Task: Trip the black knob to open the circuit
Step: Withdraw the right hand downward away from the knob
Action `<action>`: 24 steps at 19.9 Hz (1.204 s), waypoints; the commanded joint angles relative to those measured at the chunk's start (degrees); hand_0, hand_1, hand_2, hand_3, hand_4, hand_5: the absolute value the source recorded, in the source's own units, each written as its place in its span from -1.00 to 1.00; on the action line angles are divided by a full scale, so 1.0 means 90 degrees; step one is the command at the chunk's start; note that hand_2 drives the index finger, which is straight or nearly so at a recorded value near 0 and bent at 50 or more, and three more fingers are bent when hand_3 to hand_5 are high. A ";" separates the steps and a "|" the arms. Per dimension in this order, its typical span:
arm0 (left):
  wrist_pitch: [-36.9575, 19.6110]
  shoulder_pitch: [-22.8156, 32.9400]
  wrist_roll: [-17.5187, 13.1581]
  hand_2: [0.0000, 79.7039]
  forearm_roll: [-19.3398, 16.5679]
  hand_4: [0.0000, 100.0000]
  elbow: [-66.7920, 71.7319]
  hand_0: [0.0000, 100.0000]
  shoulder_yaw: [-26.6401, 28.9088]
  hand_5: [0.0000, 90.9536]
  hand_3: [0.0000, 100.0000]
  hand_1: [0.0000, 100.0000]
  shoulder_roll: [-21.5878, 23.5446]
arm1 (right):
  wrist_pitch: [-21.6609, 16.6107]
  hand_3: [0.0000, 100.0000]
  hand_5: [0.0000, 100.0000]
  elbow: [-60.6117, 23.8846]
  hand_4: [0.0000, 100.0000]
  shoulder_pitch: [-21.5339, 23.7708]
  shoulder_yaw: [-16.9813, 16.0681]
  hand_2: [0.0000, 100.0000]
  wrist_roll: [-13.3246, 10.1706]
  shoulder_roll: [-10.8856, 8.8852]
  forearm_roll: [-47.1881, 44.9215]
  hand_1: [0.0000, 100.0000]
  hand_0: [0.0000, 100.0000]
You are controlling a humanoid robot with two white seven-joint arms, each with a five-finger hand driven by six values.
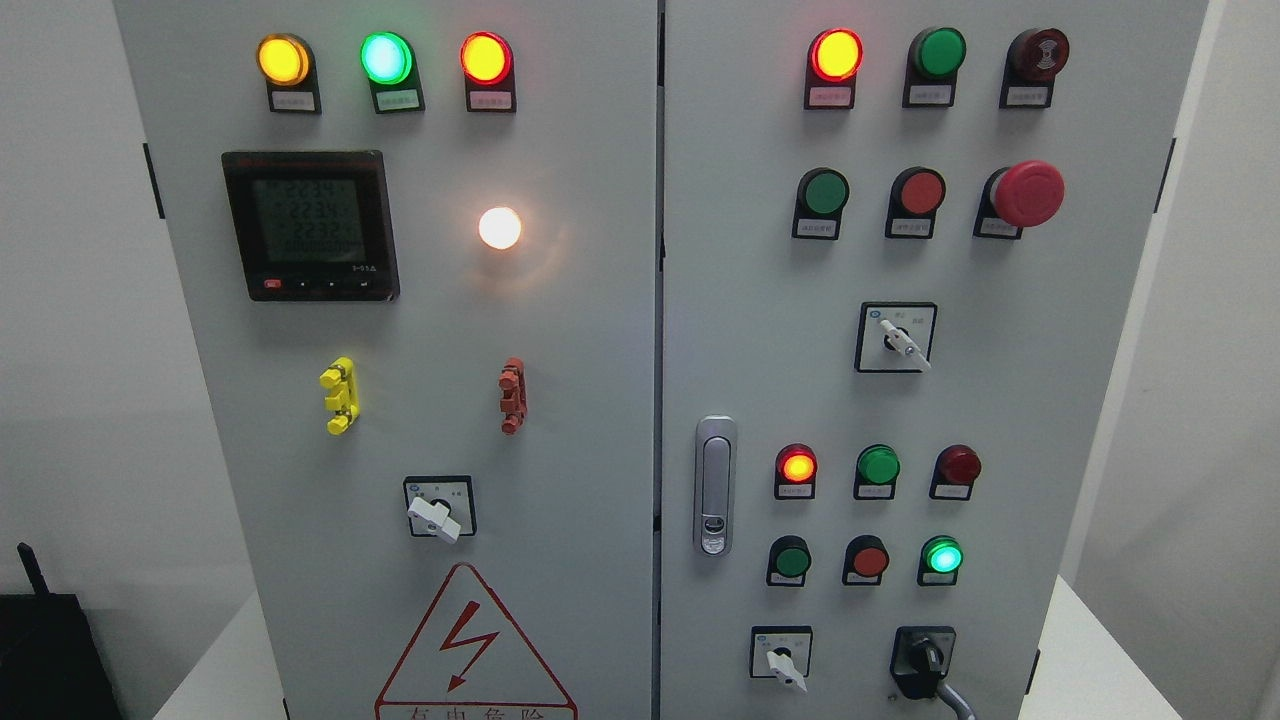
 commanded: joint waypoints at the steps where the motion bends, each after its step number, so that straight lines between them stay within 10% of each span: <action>1: -0.0016 0.0000 -0.0003 -1.00 -0.0146 -1.00 0.0000 -0.76 0.0000 -1.00 -1.00 -0.22 0.0000 | -0.0006 1.00 1.00 0.0004 1.00 -0.0001 -0.0073 -1.00 0.0004 0.0088 0.0039 -1.00 -1.00; 24: -0.0016 0.0000 -0.0003 -1.00 -0.0146 -1.00 0.0000 -0.76 0.0000 -1.00 -1.00 -0.22 0.0000 | -0.0377 1.00 0.77 -0.0747 0.85 0.1063 0.0054 -1.00 -0.0211 0.0166 -0.0059 -1.00 -1.00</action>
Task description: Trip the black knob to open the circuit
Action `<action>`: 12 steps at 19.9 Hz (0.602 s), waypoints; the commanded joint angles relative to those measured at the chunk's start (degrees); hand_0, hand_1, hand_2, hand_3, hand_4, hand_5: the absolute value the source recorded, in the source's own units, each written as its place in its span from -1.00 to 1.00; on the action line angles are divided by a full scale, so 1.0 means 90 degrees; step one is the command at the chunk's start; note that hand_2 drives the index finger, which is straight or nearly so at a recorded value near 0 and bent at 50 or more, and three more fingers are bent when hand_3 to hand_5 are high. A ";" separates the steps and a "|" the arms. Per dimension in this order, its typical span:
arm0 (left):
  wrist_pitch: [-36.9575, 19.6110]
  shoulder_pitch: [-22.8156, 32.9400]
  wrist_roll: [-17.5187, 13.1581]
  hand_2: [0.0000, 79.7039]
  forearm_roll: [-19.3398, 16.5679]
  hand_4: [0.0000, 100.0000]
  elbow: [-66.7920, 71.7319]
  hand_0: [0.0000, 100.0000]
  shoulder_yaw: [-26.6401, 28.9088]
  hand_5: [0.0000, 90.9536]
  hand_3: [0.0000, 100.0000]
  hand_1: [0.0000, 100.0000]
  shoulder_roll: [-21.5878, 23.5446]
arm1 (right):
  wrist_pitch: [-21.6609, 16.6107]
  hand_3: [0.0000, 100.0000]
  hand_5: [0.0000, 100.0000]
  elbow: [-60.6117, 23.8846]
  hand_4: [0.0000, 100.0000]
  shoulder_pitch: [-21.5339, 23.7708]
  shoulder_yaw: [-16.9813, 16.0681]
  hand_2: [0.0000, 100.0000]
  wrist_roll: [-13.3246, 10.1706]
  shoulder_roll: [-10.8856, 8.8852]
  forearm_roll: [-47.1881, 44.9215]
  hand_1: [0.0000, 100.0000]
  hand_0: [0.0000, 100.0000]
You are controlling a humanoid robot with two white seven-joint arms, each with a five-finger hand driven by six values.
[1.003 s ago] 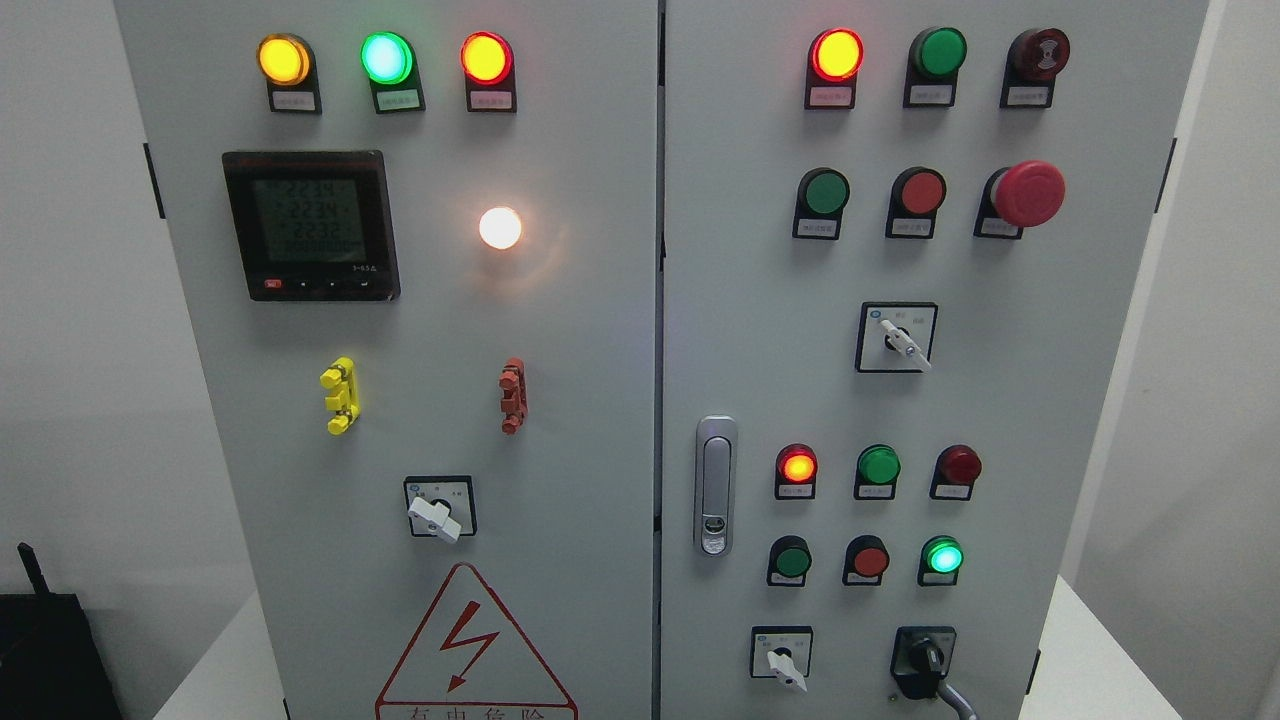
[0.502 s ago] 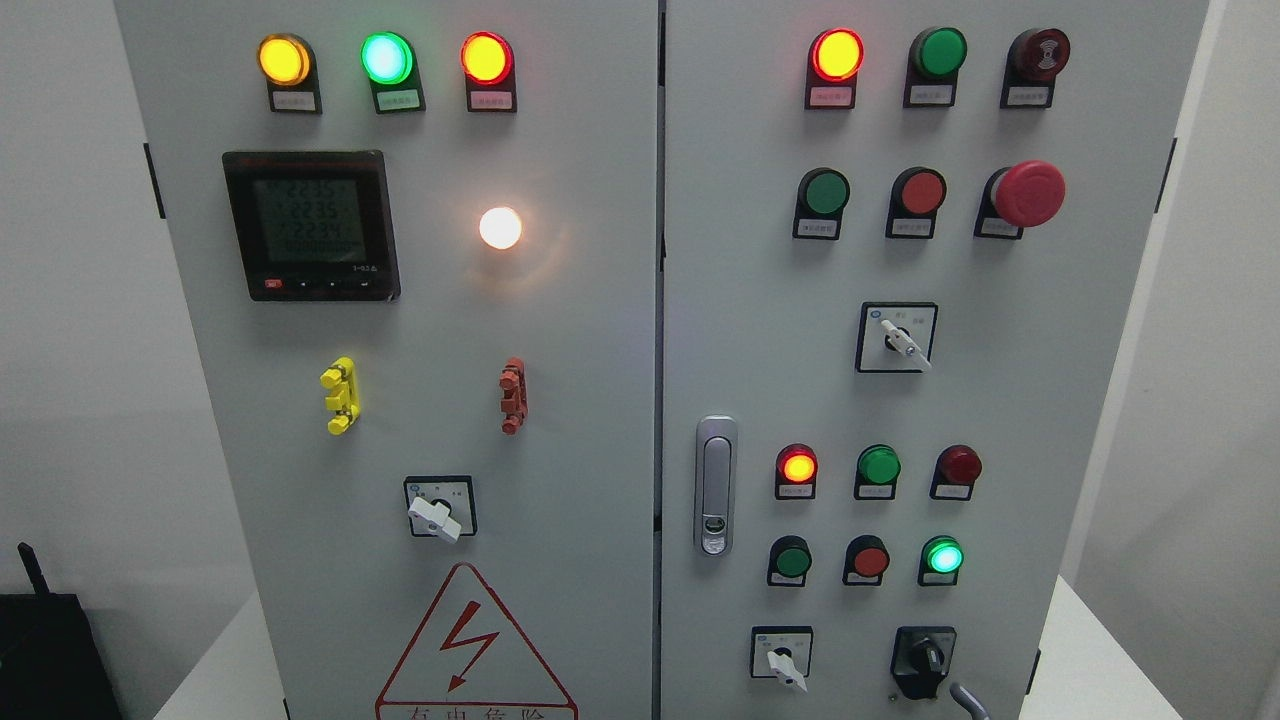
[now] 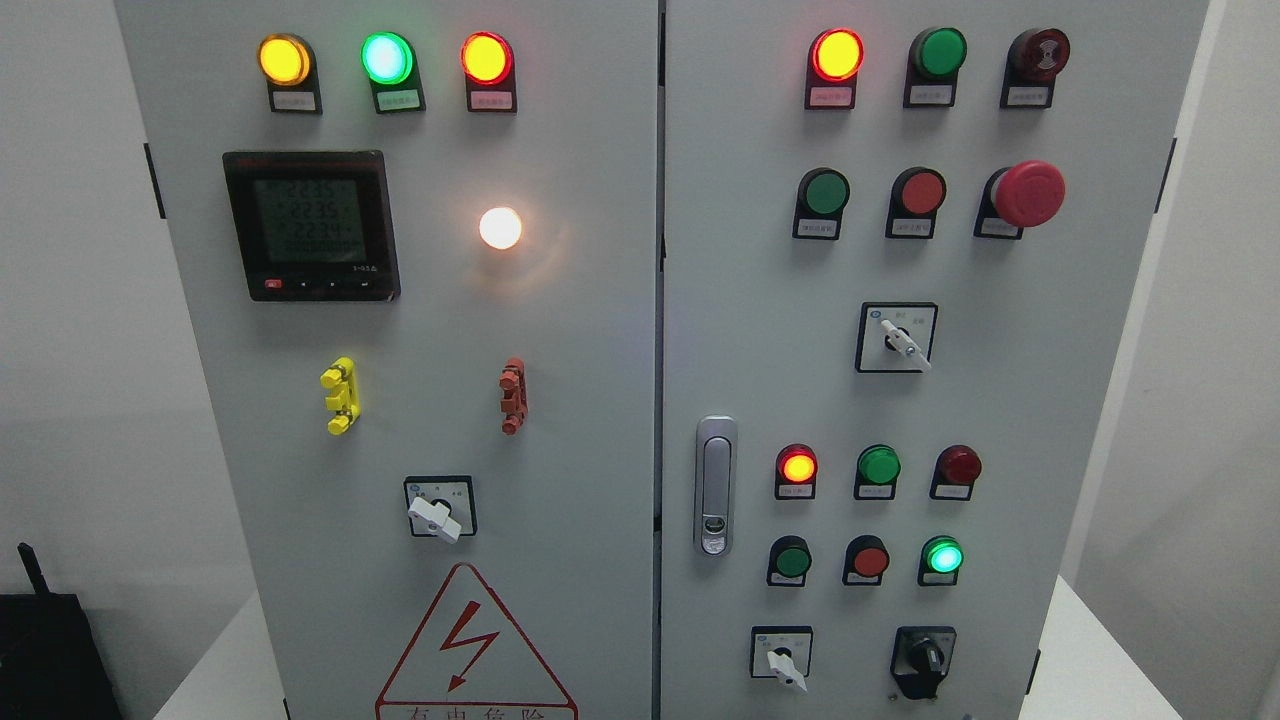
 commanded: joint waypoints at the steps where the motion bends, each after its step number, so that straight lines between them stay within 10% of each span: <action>1: 0.0007 0.0000 -0.0003 -1.00 -0.0146 -1.00 0.0000 -0.76 0.0000 -1.00 -1.00 -0.22 0.0000 | -0.0161 0.96 0.68 -0.0382 0.78 0.0431 0.0077 -1.00 0.0010 0.0094 -0.0068 -1.00 -1.00; 5: 0.0007 0.0000 -0.0003 -1.00 -0.0146 -1.00 0.0000 -0.76 0.0000 -1.00 -1.00 -0.22 0.0000 | -0.0357 0.63 0.30 -0.0431 0.40 0.0656 0.0146 -1.00 0.0010 0.0113 -0.0078 -1.00 -1.00; 7: 0.0007 0.0000 -0.0003 -1.00 -0.0146 -1.00 0.0000 -0.76 0.0000 -1.00 -1.00 -0.22 0.0000 | -0.0406 0.07 -0.16 -0.0431 -0.09 0.0686 0.0155 -1.00 0.0010 0.0113 -0.0078 -1.00 -1.00; 12: 0.0007 0.0000 -0.0003 -1.00 -0.0146 -1.00 0.0000 -0.76 0.0000 -1.00 -1.00 -0.22 0.0000 | -0.0474 -0.71 -0.60 -0.0431 -0.78 0.0725 0.0214 -1.00 0.0127 0.0123 -0.0078 -1.00 -1.00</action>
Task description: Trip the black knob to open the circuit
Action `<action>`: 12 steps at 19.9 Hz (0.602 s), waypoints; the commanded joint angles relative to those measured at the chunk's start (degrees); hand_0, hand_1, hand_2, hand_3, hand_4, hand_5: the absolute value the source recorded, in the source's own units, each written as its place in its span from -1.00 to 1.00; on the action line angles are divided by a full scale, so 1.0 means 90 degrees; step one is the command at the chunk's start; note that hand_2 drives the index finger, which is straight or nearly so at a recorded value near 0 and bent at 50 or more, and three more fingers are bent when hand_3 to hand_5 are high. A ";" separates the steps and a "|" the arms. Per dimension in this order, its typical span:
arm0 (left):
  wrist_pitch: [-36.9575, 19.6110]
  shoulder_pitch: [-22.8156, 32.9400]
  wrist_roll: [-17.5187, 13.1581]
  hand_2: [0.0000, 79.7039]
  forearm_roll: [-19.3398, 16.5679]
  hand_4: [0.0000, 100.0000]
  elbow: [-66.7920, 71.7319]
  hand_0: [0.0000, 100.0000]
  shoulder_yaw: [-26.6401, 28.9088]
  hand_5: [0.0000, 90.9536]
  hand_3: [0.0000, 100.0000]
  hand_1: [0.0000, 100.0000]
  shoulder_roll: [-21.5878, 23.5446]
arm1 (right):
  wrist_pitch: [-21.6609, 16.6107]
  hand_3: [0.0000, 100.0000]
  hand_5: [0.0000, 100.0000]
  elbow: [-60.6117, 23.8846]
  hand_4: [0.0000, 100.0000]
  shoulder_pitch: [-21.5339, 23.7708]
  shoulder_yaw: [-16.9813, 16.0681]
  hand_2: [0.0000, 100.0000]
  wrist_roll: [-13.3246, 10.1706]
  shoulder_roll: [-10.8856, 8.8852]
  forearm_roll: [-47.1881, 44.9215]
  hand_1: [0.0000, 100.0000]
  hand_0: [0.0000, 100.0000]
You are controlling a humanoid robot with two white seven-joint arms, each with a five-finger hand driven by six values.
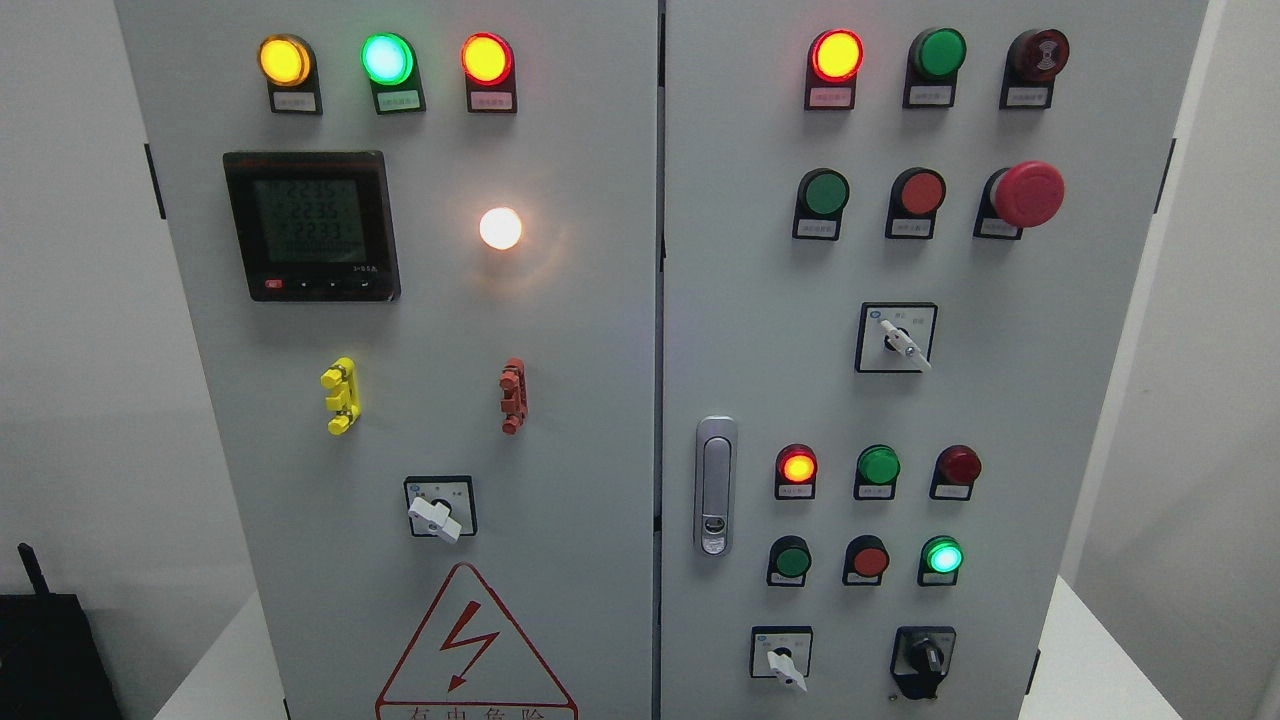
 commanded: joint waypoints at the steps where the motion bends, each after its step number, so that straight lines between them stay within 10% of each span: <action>1: 0.0008 0.0000 -0.0002 -1.00 -0.0146 -1.00 0.0000 -0.76 0.0000 -1.00 -1.00 -0.22 0.0000 | -0.0032 -0.83 -0.71 -0.0151 -0.89 0.0139 0.0022 -1.00 0.0080 0.0048 -0.0088 -1.00 -1.00; 12: -0.0002 0.0000 -0.0002 -1.00 -0.0146 -1.00 0.0000 -0.76 0.0000 -1.00 -1.00 -0.22 0.0000 | -0.0032 -1.00 -1.00 -0.0132 -1.00 0.0169 0.0042 -1.00 0.0080 0.0038 -0.0185 -1.00 -1.00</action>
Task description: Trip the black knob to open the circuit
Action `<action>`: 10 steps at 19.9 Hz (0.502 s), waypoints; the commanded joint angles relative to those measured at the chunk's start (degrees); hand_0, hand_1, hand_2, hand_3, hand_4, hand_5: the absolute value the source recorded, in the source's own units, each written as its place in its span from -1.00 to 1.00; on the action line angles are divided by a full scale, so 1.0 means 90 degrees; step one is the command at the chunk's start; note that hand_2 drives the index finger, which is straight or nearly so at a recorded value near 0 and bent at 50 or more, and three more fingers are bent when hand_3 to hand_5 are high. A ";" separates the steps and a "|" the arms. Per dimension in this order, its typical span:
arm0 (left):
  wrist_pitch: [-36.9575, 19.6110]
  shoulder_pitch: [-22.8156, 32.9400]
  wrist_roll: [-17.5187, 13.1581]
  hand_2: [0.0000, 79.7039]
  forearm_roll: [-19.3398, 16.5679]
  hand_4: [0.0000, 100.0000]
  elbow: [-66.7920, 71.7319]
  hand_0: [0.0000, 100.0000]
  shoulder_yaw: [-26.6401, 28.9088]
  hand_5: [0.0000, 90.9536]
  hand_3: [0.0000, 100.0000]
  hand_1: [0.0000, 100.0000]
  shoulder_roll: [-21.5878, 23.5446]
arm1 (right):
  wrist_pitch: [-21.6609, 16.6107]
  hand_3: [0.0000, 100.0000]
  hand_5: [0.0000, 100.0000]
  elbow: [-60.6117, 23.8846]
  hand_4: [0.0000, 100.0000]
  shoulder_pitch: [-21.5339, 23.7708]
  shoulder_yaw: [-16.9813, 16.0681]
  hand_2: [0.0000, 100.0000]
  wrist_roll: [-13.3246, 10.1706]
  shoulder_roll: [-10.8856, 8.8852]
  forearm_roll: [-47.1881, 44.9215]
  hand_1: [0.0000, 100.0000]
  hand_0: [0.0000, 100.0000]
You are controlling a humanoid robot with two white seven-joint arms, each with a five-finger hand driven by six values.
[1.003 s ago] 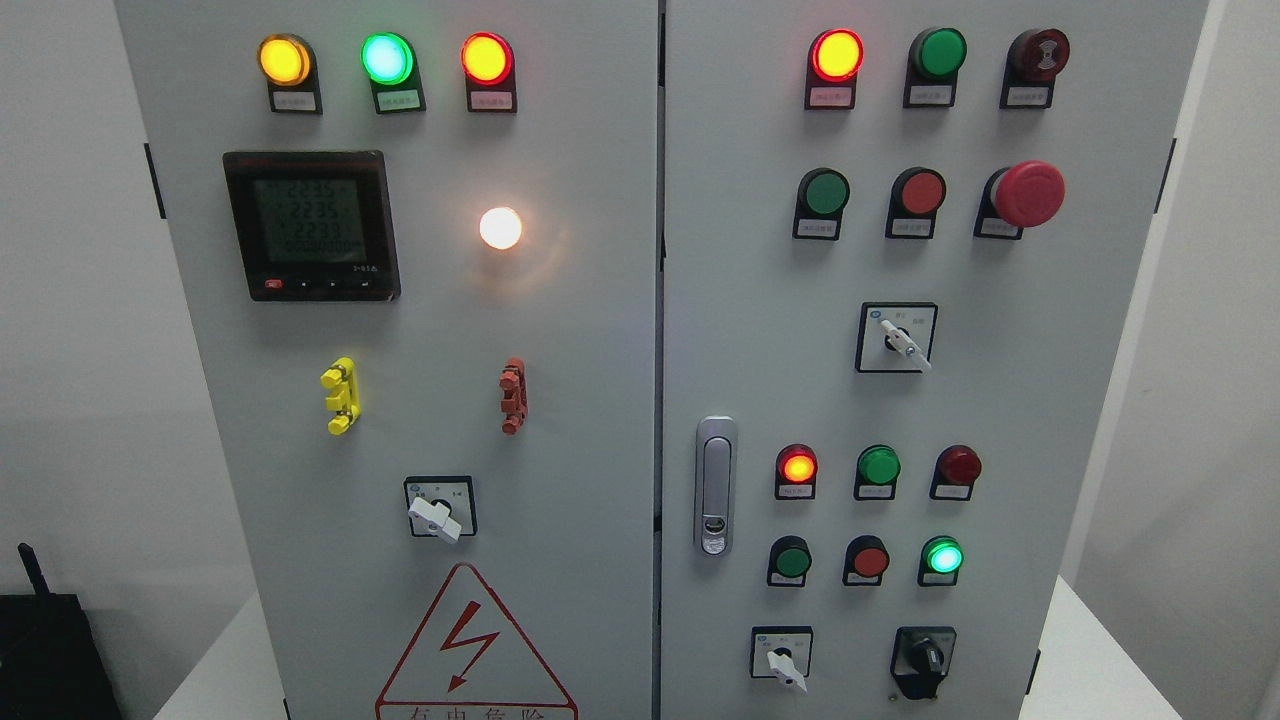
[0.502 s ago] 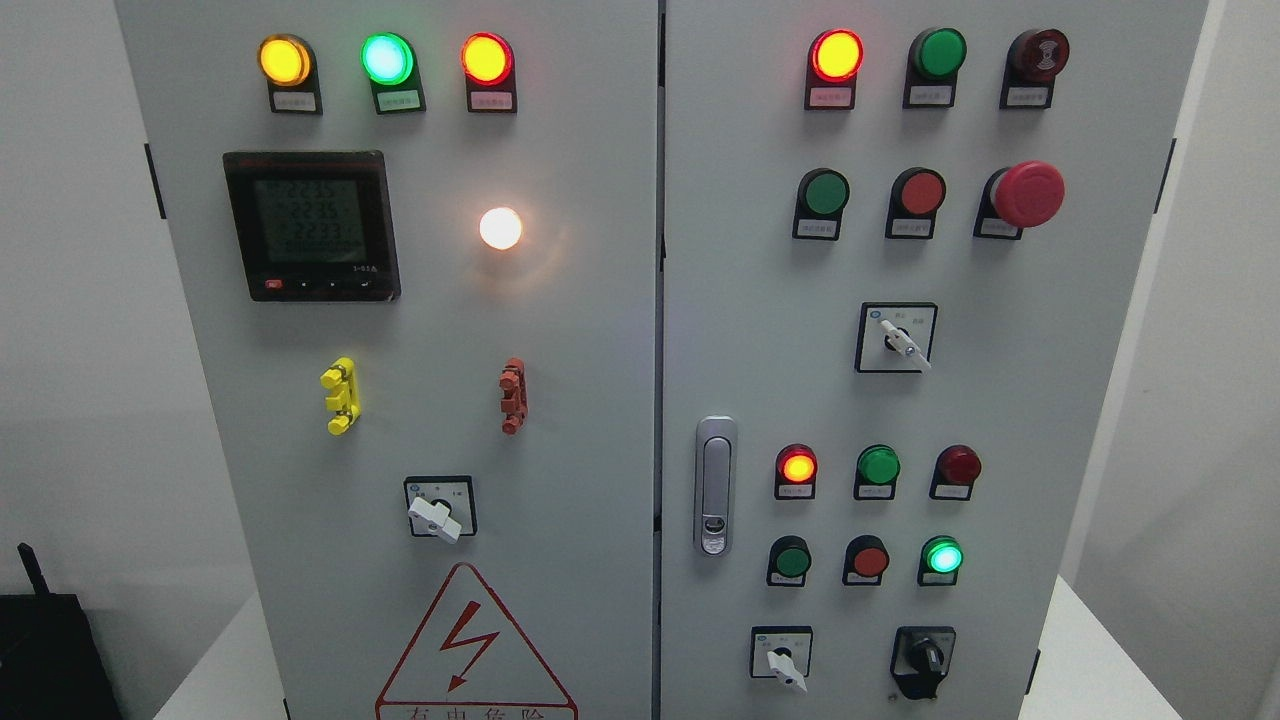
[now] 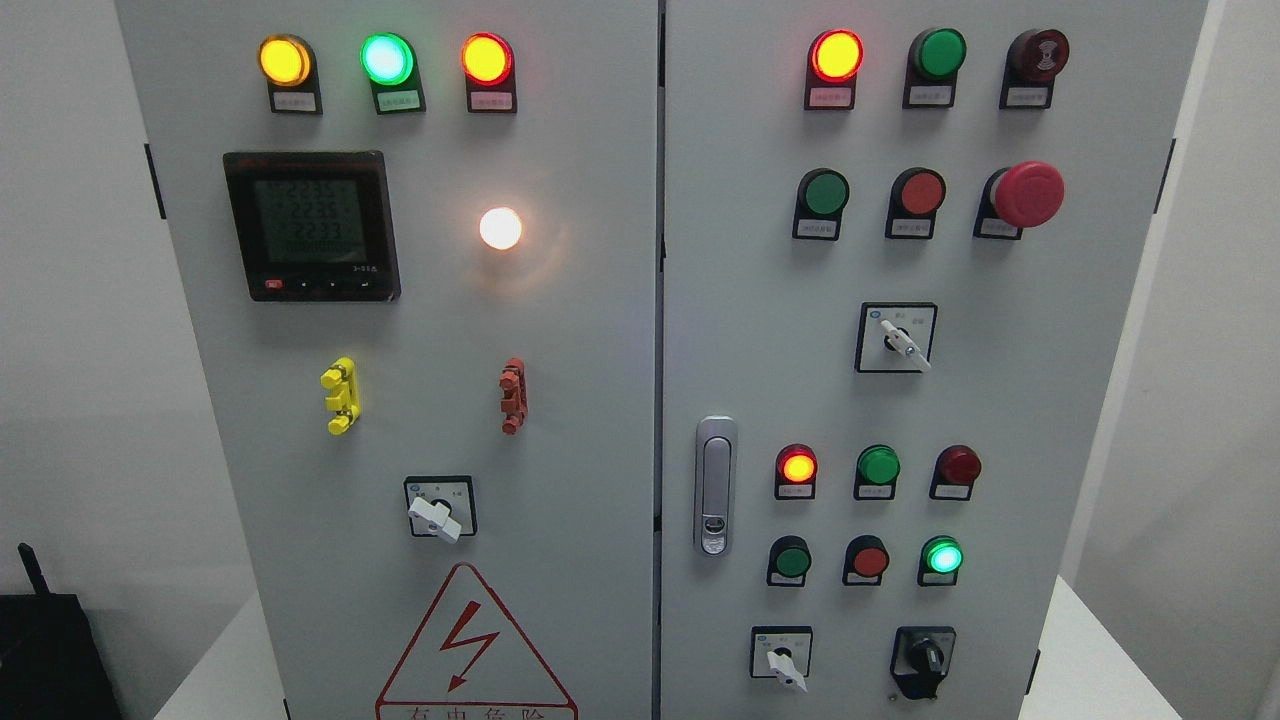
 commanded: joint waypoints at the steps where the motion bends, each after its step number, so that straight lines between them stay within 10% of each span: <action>1: 0.0024 0.0000 -0.0003 -1.00 -0.0146 -1.00 0.0000 -0.76 0.0000 -1.00 -1.00 -0.22 0.0000 | 0.0001 -1.00 -1.00 -0.0036 -1.00 0.0032 -0.0076 -1.00 0.0001 0.0007 -0.0195 -1.00 -1.00; 10: 0.0024 0.0000 -0.0003 -1.00 -0.0146 -1.00 0.0000 -0.76 0.0000 -1.00 -1.00 -0.22 0.0000 | 0.0001 -1.00 -1.00 -0.0036 -1.00 0.0051 -0.0076 -1.00 0.0001 0.0007 -0.0224 -1.00 -1.00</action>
